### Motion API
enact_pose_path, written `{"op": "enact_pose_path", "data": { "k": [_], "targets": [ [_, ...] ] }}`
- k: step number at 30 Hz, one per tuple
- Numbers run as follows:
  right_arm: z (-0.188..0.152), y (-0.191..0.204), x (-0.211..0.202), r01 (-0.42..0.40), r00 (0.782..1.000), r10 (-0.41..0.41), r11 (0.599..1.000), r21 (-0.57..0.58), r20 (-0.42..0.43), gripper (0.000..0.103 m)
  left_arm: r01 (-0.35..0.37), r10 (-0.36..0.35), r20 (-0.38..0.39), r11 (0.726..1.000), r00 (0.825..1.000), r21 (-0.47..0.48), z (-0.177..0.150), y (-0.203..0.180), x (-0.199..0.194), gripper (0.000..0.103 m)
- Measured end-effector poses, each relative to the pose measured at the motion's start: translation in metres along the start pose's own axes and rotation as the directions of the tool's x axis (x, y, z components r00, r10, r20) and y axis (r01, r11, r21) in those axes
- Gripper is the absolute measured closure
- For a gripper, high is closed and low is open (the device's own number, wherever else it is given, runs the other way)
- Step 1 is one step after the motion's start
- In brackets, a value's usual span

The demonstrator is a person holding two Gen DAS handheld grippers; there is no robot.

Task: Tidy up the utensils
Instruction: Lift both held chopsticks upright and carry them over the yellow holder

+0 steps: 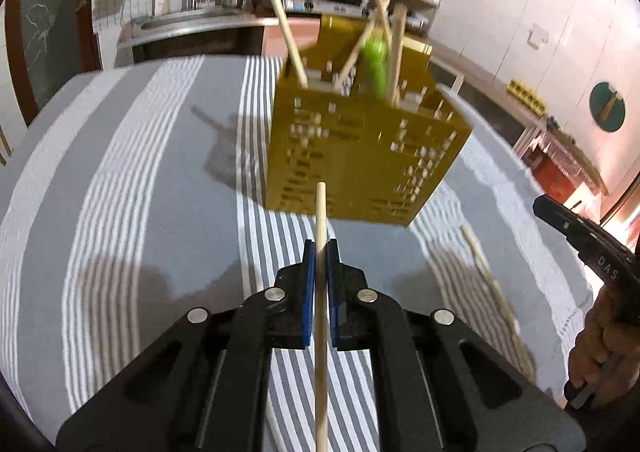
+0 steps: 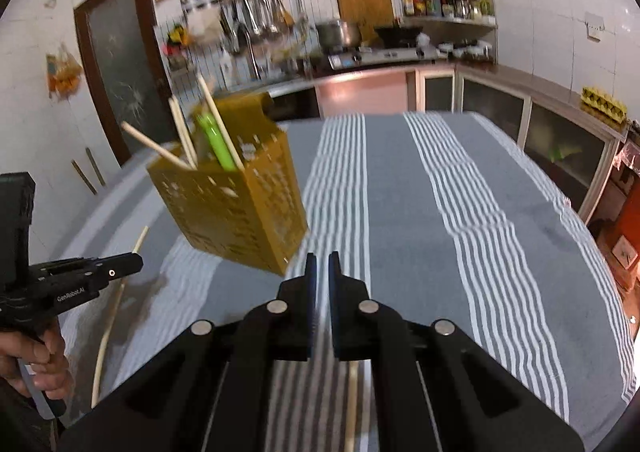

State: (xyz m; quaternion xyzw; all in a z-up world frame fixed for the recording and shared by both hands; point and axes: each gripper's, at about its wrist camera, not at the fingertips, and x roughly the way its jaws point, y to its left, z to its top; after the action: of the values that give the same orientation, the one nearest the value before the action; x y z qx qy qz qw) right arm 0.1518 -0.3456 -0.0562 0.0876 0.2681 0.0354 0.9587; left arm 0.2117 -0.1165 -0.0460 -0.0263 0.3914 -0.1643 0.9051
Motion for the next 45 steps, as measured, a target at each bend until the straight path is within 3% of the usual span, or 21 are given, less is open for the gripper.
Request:
{"op": "enact_pose_path", "data": {
  "k": [8,13,15,16,18,25,28,31,35,37,40,45],
  "targets": [
    [0.009,0.008,-0.022,-0.006,0.999,0.008,1.000,-0.021,0.054,0.097,0.006,-0.012,0.119,0.999,0.993,0.047,0.010,-0.008,-0.044,0.099],
    [-0.007,-0.001,0.008,0.047,0.995,-0.051,0.998,-0.048,-0.091,0.096,-0.007,0.002,0.115,0.999,0.993,0.046,0.007,-0.006,-0.043,0.099],
    [-0.020,-0.006,0.031,0.059,0.980,-0.068,0.997,-0.054,-0.187,0.093,-0.005,-0.001,0.117,0.999,0.993,0.044,0.007,-0.004,-0.044,0.099],
    [-0.023,-0.008,0.038,0.062,0.975,-0.072,0.997,-0.053,-0.211,0.088,-0.003,-0.002,0.117,0.999,0.993,0.045,0.007,-0.004,-0.043,0.099],
    [-0.032,-0.012,0.054,0.077,0.962,-0.089,0.995,-0.060,-0.257,0.067,0.000,-0.005,0.114,0.999,0.993,0.044,0.007,-0.003,-0.041,0.099],
    [-0.045,-0.016,0.088,0.121,0.921,-0.156,0.986,-0.118,-0.356,0.071,0.012,-0.016,0.102,0.999,0.995,0.042,0.007,-0.001,-0.035,0.099],
    [-0.048,-0.011,0.092,0.123,0.919,-0.174,0.979,-0.162,-0.354,0.073,0.016,-0.020,0.097,0.999,0.995,0.042,0.005,-0.001,-0.033,0.099],
    [-0.042,-0.014,0.094,0.131,0.917,-0.182,0.978,-0.163,-0.355,0.097,0.017,-0.021,0.090,0.999,0.996,0.045,0.004,-0.003,-0.030,0.099],
    [-0.035,-0.015,0.079,0.104,0.941,-0.134,0.988,-0.113,-0.310,0.097,0.017,-0.022,0.093,0.998,0.995,0.052,0.003,-0.004,-0.034,0.099],
    [-0.028,-0.015,0.060,0.068,0.968,-0.082,0.995,-0.066,-0.239,0.097,0.015,-0.020,0.103,0.999,0.994,0.050,0.003,-0.004,-0.039,0.099],
    [-0.016,-0.013,0.032,0.026,0.991,-0.028,1.000,-0.017,-0.133,0.097,0.012,-0.017,0.117,0.999,0.993,0.047,0.004,-0.003,-0.045,0.099],
    [-0.003,-0.012,-0.006,-0.037,0.999,0.037,0.999,0.028,-0.001,0.097,0.020,-0.027,0.144,0.999,0.989,0.045,0.003,-0.003,-0.058,0.099]
  ]
}}
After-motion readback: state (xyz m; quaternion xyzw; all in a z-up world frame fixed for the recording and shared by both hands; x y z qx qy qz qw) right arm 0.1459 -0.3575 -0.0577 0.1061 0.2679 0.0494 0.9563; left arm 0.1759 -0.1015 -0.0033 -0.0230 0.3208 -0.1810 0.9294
